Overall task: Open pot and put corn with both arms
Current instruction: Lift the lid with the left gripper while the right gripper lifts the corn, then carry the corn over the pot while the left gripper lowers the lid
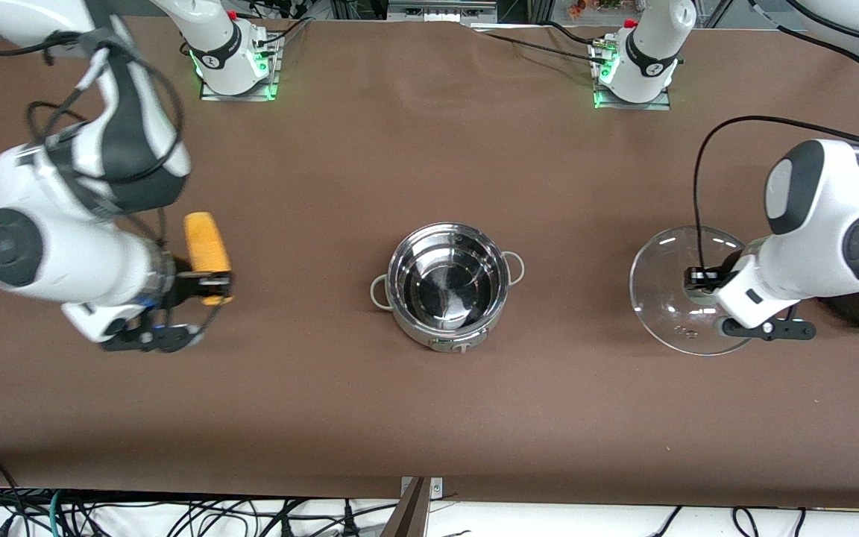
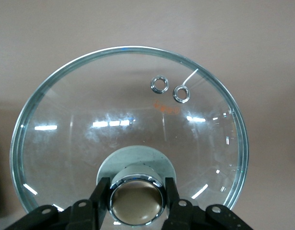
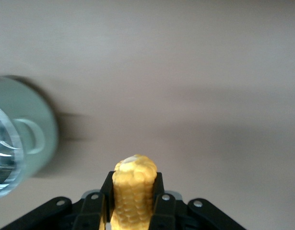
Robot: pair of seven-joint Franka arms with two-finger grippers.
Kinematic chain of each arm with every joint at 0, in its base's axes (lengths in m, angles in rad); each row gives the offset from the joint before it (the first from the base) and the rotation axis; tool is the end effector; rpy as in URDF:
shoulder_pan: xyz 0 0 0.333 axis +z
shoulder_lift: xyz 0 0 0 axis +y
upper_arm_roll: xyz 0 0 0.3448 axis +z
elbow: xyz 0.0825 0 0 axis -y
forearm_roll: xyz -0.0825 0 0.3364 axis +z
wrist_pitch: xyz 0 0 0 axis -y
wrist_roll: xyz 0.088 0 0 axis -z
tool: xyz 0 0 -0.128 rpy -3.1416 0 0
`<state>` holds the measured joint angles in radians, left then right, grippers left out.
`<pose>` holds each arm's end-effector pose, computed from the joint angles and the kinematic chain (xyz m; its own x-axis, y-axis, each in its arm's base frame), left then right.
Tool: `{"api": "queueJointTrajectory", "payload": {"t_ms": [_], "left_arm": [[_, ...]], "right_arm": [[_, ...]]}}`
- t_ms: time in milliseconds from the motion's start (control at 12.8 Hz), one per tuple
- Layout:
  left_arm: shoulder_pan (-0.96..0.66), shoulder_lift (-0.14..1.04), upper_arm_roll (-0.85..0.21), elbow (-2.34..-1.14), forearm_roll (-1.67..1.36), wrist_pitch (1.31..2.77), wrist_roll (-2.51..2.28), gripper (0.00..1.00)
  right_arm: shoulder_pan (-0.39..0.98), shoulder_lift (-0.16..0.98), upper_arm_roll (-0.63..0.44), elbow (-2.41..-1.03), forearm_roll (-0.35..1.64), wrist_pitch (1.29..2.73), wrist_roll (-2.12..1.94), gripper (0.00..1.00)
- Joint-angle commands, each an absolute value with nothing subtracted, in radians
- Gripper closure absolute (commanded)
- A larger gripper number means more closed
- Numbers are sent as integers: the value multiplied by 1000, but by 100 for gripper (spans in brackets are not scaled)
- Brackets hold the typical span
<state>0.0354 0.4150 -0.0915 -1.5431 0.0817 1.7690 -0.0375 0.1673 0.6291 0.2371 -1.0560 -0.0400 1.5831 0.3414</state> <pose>0.6194 -0.0178 0.4232 0.9822 -0.0330 -0.1848 -0.0422 -0.9981 -0.0458 0.6507 0.2181 0.4778 0.9928 0.0308 -0.1155 0.0235 -0.9977 -0.0637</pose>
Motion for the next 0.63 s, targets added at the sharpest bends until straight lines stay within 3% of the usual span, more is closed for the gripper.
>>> {"api": "queueJointTrajectory", "payload": {"t_ms": [0,235,548], "left_arm": [[95,341,-109,-1724,97,1909,44,100],[127,354,-109,-1853,83,2099,72,100],[129,431,-109,-1904,80,2262,89,100]], "right_arm": [[294,637,227,-1014,-46,1642,535,91],[402,678,227,-1014,-44,1774,659,91],[497,765,224,-1014,-48,1960,787,91]]}}
